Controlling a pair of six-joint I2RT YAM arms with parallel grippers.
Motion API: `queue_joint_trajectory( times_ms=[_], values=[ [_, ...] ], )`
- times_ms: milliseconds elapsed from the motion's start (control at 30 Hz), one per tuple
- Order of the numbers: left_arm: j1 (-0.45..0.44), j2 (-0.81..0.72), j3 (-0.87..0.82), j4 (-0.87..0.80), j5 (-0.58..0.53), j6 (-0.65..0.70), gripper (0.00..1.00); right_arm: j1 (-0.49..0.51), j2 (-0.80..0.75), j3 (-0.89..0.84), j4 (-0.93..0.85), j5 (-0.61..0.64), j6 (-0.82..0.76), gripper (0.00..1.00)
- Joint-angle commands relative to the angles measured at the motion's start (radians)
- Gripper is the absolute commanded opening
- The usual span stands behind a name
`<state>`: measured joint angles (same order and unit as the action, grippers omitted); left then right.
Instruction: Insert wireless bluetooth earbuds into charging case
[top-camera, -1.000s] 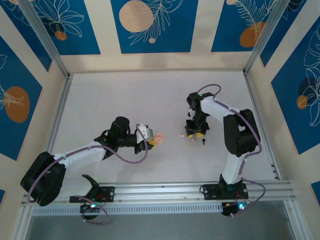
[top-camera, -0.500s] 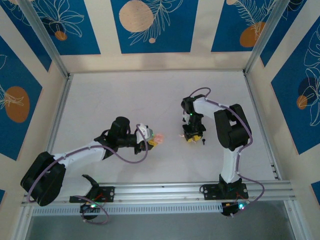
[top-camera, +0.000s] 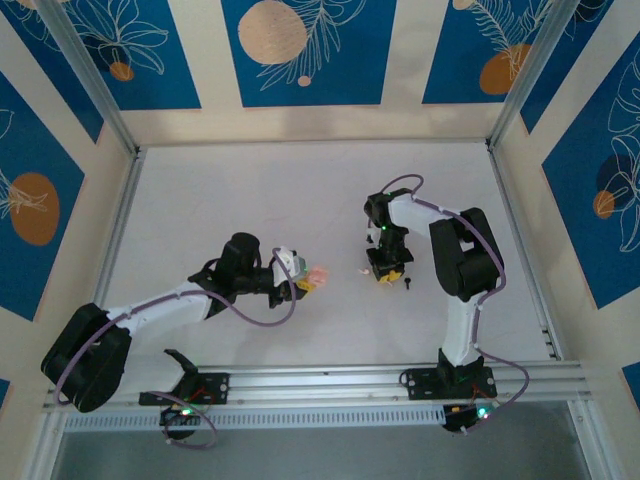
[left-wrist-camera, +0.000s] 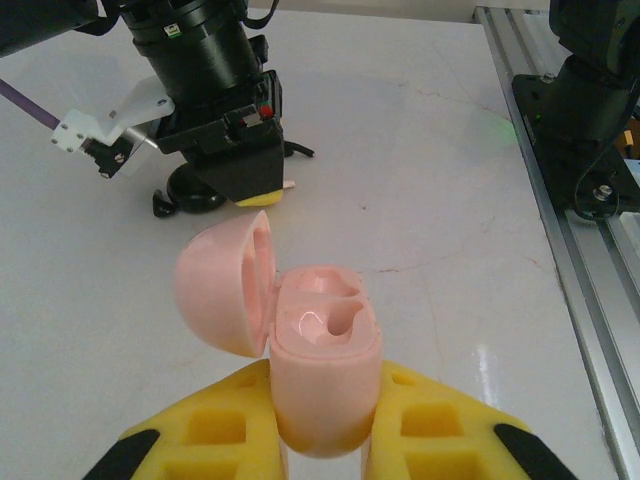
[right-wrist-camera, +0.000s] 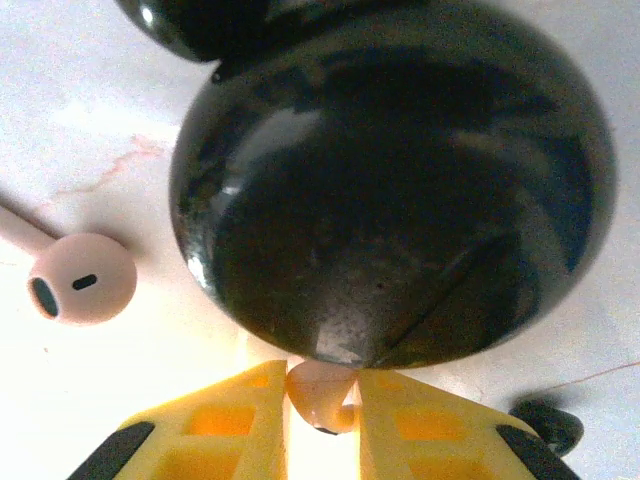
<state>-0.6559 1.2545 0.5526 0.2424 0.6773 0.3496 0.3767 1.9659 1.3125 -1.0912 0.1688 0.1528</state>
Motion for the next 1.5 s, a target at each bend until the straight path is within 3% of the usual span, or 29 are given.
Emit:
queue_joint_trajectory(
  times_ms=[0, 167, 533, 800, 1133, 1467],
  values=[
    [-0.003, 0.018, 0.024, 0.006, -0.002, 0.011, 0.17, -0.009, -0.05, -0.028, 0.024, -0.012, 0.017, 0.2],
    [-0.007, 0.059, -0.017, 0.18, -0.039, -0.043, 0.15, -0.035, -0.19, -0.114, 0.143, -0.065, 0.083, 0.19],
    [-0.096, 0.267, -0.088, 0.687, -0.255, -0.086, 0.14, -0.095, -0.566, -0.419, 0.543, -0.316, 0.327, 0.19],
    [-0.129, 0.404, -0.09, 0.926, -0.318, -0.105, 0.14, -0.093, -0.762, -0.62, 0.862, -0.469, 0.548, 0.19],
    [-0.151, 0.493, -0.095, 1.108, -0.368, -0.114, 0.14, -0.04, -0.926, -0.715, 1.052, -0.436, 0.72, 0.19],
    [-0.161, 0.522, -0.093, 1.163, -0.377, -0.126, 0.14, 0.049, -0.926, -0.713, 1.162, -0.368, 0.75, 0.19]
  ],
)
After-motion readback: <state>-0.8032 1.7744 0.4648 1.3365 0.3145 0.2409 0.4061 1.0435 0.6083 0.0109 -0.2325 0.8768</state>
